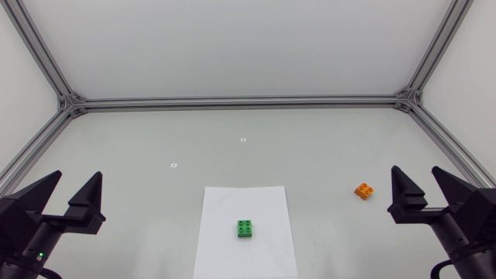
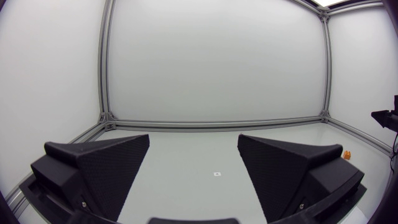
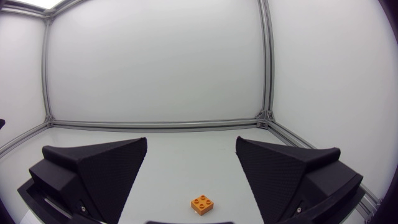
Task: Pick up the orange 2x2 brick with the right arm and stack it on top of the green 2x2 brick in the center
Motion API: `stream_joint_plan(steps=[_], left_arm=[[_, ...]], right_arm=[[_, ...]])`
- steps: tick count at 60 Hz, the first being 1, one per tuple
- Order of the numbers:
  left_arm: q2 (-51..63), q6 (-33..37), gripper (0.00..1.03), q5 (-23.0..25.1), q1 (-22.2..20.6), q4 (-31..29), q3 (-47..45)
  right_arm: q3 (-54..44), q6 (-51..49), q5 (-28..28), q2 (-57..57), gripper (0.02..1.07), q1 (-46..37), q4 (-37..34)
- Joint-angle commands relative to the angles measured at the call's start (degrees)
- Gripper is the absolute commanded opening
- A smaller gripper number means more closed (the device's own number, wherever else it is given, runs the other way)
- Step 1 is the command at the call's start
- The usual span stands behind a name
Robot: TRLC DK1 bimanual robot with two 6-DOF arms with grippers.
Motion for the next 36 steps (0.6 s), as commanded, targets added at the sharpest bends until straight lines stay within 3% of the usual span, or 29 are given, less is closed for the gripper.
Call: stream_joint_plan(steps=[1,36], left_arm=[[-0.1,0.3,0.99,0.2,-0.4,-0.6,-2.3],[-0.1,0.3,0.99,0.2,-0.4,-0.6,-2.3]], right_arm=[[-1.5,0.8,-0.3,-0.6,1.04,0.4,0.8],[2.1,1.4,-0.3,-0.7,1.03,0.6,0.6]])
